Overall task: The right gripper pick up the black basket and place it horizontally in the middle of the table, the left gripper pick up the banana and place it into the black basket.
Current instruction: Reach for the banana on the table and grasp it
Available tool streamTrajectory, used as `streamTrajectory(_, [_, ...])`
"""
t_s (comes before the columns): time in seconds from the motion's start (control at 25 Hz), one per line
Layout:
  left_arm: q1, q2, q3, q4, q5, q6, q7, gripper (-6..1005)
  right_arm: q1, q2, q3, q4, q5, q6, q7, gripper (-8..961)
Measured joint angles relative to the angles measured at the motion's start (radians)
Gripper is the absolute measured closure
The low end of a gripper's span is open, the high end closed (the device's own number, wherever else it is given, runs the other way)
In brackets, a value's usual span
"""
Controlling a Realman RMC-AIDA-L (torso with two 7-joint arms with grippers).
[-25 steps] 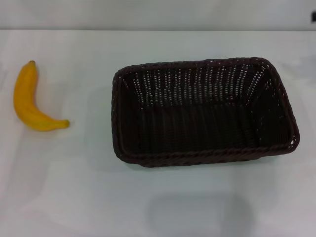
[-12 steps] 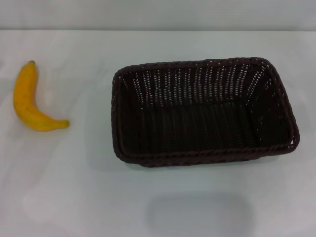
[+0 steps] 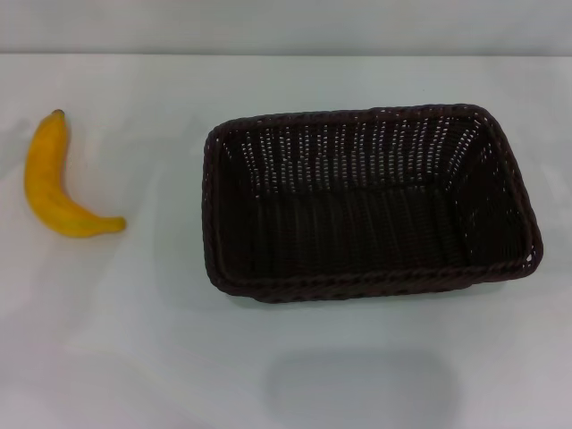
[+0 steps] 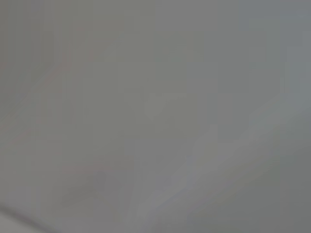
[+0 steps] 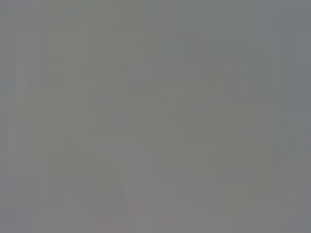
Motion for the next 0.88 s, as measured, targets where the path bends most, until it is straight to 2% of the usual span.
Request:
streamTrajectory(0.04, [-0.03, 0.03, 0.0, 0.033, 0.133, -0.037, -0.137, 137, 0.0, 0.001, -0.001, 0.009, 0.012, 0.003, -0.023, 305])
streamTrajectory(0.08, [-0.03, 0.03, 0.0, 0.033, 0.133, -0.037, -0.137, 137, 0.001, 0.001, -0.003, 0.017, 0.023, 0.005, -0.037, 306])
streamTrajectory(0.28, [-0.134, 0.093, -0.006, 0.054, 0.473, -0.15, -0.369, 138, 0.01, 0.001, 0.0, 0.068, 0.069, 0.021, -0.09, 306])
streamTrajectory(0.52, [-0.251, 0.149, -0.007, 0.05, 0.73, -0.27, -0.459, 138, 0.013, 0.001, 0.001, 0.083, 0.093, 0.033, -0.114, 306])
streamTrajectory(0.6, [-0.284, 0.156, -0.006, 0.045, 0.815, -0.303, -0.48, 138, 0.025, 0.002, 0.0, 0.107, 0.113, 0.033, -0.125, 306])
streamTrajectory(0.72, [-0.315, 0.155, -0.003, 0.034, 0.945, -0.35, -0.498, 138, 0.054, 0.003, 0.001, 0.155, 0.128, 0.033, -0.162, 307])
streamTrajectory(0.88, [-0.393, 0.128, -0.002, -0.046, 1.081, -0.347, -0.5, 137, 0.065, 0.004, 0.002, 0.193, 0.139, 0.035, -0.196, 307])
